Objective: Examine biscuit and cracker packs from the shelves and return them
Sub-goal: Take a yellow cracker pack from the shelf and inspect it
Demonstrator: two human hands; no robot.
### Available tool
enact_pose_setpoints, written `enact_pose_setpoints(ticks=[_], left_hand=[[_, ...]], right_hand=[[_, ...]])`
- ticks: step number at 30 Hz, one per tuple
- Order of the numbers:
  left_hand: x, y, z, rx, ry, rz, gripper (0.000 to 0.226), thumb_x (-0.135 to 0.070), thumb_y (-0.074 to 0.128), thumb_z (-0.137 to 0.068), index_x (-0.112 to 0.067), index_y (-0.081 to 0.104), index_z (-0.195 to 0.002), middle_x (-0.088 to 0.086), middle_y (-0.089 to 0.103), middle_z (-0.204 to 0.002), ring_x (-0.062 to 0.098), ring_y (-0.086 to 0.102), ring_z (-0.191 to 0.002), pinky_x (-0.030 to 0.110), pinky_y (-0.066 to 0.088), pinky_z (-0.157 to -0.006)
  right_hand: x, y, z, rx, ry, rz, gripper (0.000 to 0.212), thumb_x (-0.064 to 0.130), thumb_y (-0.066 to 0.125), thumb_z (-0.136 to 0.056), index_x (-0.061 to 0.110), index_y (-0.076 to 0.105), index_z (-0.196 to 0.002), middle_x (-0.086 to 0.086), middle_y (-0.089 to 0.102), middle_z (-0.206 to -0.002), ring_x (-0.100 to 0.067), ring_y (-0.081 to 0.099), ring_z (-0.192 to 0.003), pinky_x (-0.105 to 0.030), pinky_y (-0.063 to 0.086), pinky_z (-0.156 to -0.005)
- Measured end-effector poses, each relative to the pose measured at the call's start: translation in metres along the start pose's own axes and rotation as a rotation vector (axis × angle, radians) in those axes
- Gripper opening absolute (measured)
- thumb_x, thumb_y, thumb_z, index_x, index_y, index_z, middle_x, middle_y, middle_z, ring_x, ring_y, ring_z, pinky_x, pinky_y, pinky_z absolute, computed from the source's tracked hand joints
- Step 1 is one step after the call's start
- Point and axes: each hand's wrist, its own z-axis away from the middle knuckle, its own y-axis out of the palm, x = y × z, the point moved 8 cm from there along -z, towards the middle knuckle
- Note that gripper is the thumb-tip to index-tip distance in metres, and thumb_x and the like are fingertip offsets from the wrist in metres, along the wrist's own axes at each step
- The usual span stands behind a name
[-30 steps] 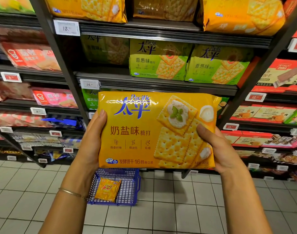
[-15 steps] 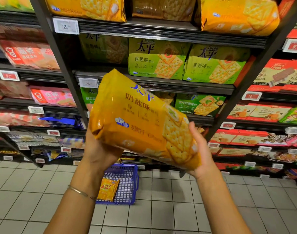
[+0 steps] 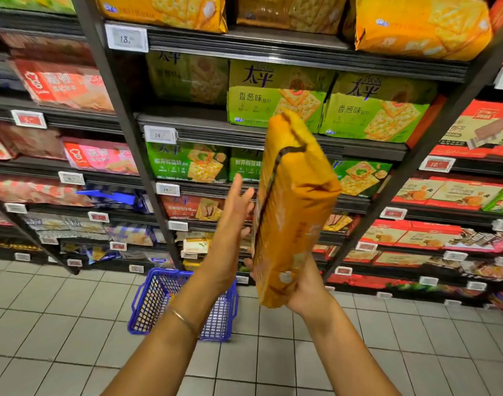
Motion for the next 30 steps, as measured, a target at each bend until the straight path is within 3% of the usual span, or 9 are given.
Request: enact_pose_setpoints(ticks=[3,5,8,11,13,17,19,22,30], left_hand=[[0.027,0.013,0.01,0.031,0.004,-0.132,0.112,-0.095,0.056,-0.071,-0.04,0.025,-0.164,-0.007,0.038,-0.167,0.013,0.042,-0.15,0.052,0.036,-0.123],[0.038,0.009,0.011,-0.043,-0.084,-0.034,0.116,-0.094,0.063,-0.066,-0.028,0.041,-0.159,0.005,0.053,-0.156,0.024,0.054,-0.142,0.055,0.04,-0.119],[0.05,0.005,0.007,-0.061,-0.204,0.177,0.081,-0.092,0.06,-0.069,-0.039,0.073,-0.128,0.007,0.069,-0.138,0.03,0.064,-0.129,0.058,0.043,-0.116],[0.058,0.004,0.009,-0.047,-0.269,0.211,0.064,-0.085,0.04,-0.083,-0.048,0.073,-0.124,0.002,0.071,-0.136,0.029,0.066,-0.127,0.058,0.047,-0.111],[0.061,0.007,0.013,-0.058,-0.3,0.158,0.065,-0.086,0.039,-0.087,-0.049,0.066,-0.134,-0.003,0.071,-0.136,0.024,0.068,-0.124,0.056,0.052,-0.106],[0.067,0.002,0.019,-0.046,-0.38,0.059,0.067,-0.093,0.039,-0.081,-0.057,0.061,-0.133,-0.013,0.075,-0.125,0.014,0.075,-0.109,0.049,0.062,-0.084],[0.071,-0.003,0.023,-0.031,-0.443,0.021,0.073,-0.097,0.041,-0.073,-0.061,0.058,-0.134,-0.014,0.074,-0.125,0.016,0.074,-0.11,0.049,0.063,-0.079],[0.074,-0.004,0.027,-0.015,-0.497,0.026,0.083,-0.098,0.046,-0.067,-0.058,0.055,-0.139,-0.006,0.07,-0.135,0.025,0.07,-0.12,0.055,0.063,-0.08],[0.069,-0.005,0.029,-0.024,-0.485,0.075,0.082,-0.092,0.056,-0.07,-0.051,0.057,-0.141,-0.001,0.069,-0.137,0.03,0.067,-0.124,0.066,0.056,-0.094]], right_hand=[[0.005,0.01,0.005,-0.075,-0.052,0.072,0.04,0.049,0.055,-0.092,0.018,0.076,-0.104,-0.016,0.077,-0.107,-0.035,0.068,-0.107,-0.059,0.044,-0.112],[0.009,0.018,0.006,-0.123,-0.068,0.287,0.035,0.041,0.046,-0.106,0.019,0.072,-0.116,-0.013,0.077,-0.111,-0.031,0.07,-0.108,-0.058,0.046,-0.112],[0.026,0.015,0.006,-0.173,-0.195,0.518,0.048,0.048,0.041,-0.109,0.029,0.045,-0.152,-0.006,0.059,-0.147,-0.028,0.057,-0.133,-0.056,0.044,-0.115],[0.043,0.022,0.009,0.01,-0.34,0.468,0.08,0.069,0.052,-0.09,0.048,0.02,-0.16,0.01,0.041,-0.162,-0.02,0.046,-0.146,-0.056,0.042,-0.116],[0.044,0.022,0.006,0.066,-0.295,0.436,0.093,0.071,0.067,-0.081,0.044,0.027,-0.16,0.009,0.045,-0.16,-0.018,0.05,-0.143,-0.053,0.044,-0.115],[0.036,0.015,0.003,0.089,-0.214,0.545,0.071,0.078,0.063,-0.078,0.052,0.053,-0.143,0.009,0.063,-0.144,-0.025,0.058,-0.135,-0.064,0.045,-0.111],[0.029,0.01,0.005,0.079,-0.162,0.554,0.073,0.087,0.064,-0.07,0.056,0.058,-0.136,0.008,0.066,-0.14,-0.028,0.06,-0.132,-0.067,0.047,-0.106],[0.025,0.007,0.006,0.046,-0.126,0.552,0.08,0.091,0.066,-0.063,0.053,0.061,-0.134,0.007,0.067,-0.138,-0.029,0.062,-0.13,-0.068,0.049,-0.103],[0.027,0.014,0.012,0.081,-0.119,0.539,0.063,0.08,0.065,-0.072,0.056,0.062,-0.13,0.011,0.069,-0.135,-0.024,0.06,-0.133,-0.068,0.046,-0.107]])
